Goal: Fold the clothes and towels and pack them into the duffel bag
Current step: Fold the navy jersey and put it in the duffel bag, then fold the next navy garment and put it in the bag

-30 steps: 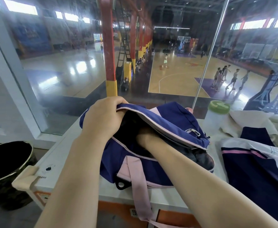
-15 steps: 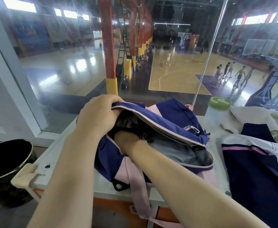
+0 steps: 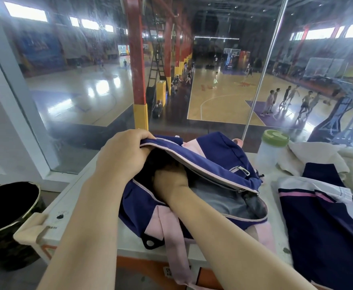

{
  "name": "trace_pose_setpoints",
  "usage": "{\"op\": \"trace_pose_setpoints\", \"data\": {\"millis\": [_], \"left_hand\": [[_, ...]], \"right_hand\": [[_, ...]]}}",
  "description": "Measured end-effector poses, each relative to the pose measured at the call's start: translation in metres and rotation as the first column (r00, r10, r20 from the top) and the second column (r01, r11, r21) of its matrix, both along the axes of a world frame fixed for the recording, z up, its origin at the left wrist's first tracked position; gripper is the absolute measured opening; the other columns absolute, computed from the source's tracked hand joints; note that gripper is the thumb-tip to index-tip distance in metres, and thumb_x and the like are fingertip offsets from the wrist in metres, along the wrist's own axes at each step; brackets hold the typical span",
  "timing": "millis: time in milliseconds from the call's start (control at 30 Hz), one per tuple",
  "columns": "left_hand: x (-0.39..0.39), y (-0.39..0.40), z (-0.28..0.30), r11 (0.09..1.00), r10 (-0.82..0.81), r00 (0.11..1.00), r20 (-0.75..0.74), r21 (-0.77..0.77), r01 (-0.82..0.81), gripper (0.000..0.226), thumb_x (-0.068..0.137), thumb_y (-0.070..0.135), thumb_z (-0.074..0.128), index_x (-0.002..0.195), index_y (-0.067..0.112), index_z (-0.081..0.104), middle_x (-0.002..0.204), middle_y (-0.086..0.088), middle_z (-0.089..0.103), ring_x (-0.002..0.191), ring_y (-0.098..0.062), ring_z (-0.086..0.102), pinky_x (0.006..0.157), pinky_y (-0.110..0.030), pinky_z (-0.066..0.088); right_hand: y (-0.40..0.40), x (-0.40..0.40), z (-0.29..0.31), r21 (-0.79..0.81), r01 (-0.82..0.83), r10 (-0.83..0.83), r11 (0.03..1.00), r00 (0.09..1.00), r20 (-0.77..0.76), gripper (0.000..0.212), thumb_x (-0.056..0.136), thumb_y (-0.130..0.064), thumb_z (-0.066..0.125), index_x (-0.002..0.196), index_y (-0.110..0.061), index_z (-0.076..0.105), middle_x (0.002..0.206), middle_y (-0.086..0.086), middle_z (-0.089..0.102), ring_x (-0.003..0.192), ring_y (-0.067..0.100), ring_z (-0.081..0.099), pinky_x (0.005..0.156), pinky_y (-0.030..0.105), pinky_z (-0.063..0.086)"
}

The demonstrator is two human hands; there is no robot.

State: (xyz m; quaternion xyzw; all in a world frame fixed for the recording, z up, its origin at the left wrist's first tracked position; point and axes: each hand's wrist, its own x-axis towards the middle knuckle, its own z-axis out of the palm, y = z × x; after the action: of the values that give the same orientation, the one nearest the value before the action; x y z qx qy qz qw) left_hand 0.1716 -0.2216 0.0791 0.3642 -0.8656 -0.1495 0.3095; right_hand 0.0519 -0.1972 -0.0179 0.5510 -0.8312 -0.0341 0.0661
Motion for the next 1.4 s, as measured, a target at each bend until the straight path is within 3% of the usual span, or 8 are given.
{"op": "trace_pose_setpoints", "data": {"millis": [100,233,433,633,867,1033,1233,1400], "left_hand": [[0.001,-0.001,0.000,1.000,0.004,1.000,0.019,-0.007,-0.004,0.026,0.094,0.026,0.054,0.115,0.034,0.067,0.114,0.007,0.068,0.106,-0.021,0.059,0.089,-0.043,0.050],[0.001,-0.001,-0.001,1.000,0.010,0.998,0.059,0.024,-0.011,0.028,0.094,0.026,0.052,0.116,0.036,0.066,0.114,0.006,0.068,0.103,-0.023,0.059,0.088,-0.044,0.050],[-0.005,0.011,0.002,1.000,-0.016,0.986,0.168,0.029,0.012,0.038,0.091,0.011,0.048,0.122,0.029,0.062,0.127,0.002,0.063,0.114,-0.026,0.056,0.093,-0.044,0.047],[-0.020,0.033,0.008,0.999,-0.035,0.918,0.394,0.021,0.029,0.040,0.087,0.019,0.059,0.126,0.030,0.055,0.132,-0.005,0.058,0.118,-0.029,0.053,0.099,-0.049,0.044],[-0.079,0.116,0.016,0.956,-0.256,0.820,0.512,0.007,0.293,0.048,0.089,0.033,0.058,0.136,0.031,0.048,0.140,0.000,0.050,0.124,-0.026,0.048,0.102,-0.043,0.040],[-0.132,0.174,-0.014,0.867,-0.494,0.784,0.375,0.143,0.478,0.037,0.095,0.027,0.050,0.132,0.023,0.054,0.132,-0.001,0.059,0.114,-0.023,0.055,0.090,-0.031,0.043],[-0.168,0.227,-0.061,0.816,-0.525,0.823,0.216,0.403,0.415,0.041,0.094,0.021,0.048,0.134,0.012,0.050,0.133,-0.006,0.058,0.118,-0.025,0.055,0.097,-0.031,0.042],[-0.186,0.240,-0.074,0.833,-0.478,0.853,0.209,0.415,0.365,0.041,0.092,0.021,0.047,0.131,0.010,0.051,0.131,-0.009,0.058,0.118,-0.028,0.054,0.097,-0.034,0.043]], "right_hand": [[0.007,-0.012,-0.007,0.078,0.053,-0.071,0.996,0.967,0.246,0.049,0.099,-0.039,0.037,0.141,-0.016,0.045,0.145,0.013,0.045,0.133,0.034,0.039,0.112,0.046,0.029],[0.032,-0.016,0.006,-0.080,-0.012,0.048,0.997,0.885,0.464,0.042,0.100,-0.042,0.036,0.122,-0.012,0.057,0.125,0.015,0.060,0.112,0.032,0.054,0.098,0.037,0.041],[0.091,-0.010,0.021,-0.155,-0.067,0.136,0.986,0.859,0.493,0.045,0.097,-0.042,0.040,0.134,-0.017,0.049,0.137,0.015,0.053,0.125,0.034,0.047,0.107,0.042,0.036],[0.168,-0.018,0.044,-0.268,-0.032,0.176,0.963,0.829,0.530,0.035,0.097,-0.032,0.047,0.124,-0.016,0.059,0.125,0.006,0.063,0.111,0.026,0.057,0.092,0.031,0.043],[0.253,-0.058,0.057,-0.353,0.271,0.008,0.895,0.783,0.622,0.033,0.091,-0.011,0.044,0.117,-0.018,0.063,0.118,0.001,0.065,0.108,0.021,0.059,0.093,0.030,0.046],[0.315,-0.107,0.052,-0.337,0.498,-0.258,0.799,0.790,0.556,0.032,0.091,-0.014,0.047,0.121,-0.018,0.059,0.121,0.004,0.064,0.112,0.026,0.057,0.091,0.032,0.046],[0.364,-0.148,0.024,-0.176,0.671,-0.609,0.720,0.732,0.305,0.067,0.087,-0.045,0.053,0.143,-0.016,0.032,0.143,0.014,0.042,0.131,0.035,0.037,0.107,0.047,0.033],[0.383,-0.167,0.005,-0.135,0.769,-0.677,0.625,0.620,0.396,0.103,0.075,-0.074,0.053,0.149,-0.013,0.017,0.150,0.015,0.031,0.137,0.034,0.031,0.108,0.047,0.034]]}}
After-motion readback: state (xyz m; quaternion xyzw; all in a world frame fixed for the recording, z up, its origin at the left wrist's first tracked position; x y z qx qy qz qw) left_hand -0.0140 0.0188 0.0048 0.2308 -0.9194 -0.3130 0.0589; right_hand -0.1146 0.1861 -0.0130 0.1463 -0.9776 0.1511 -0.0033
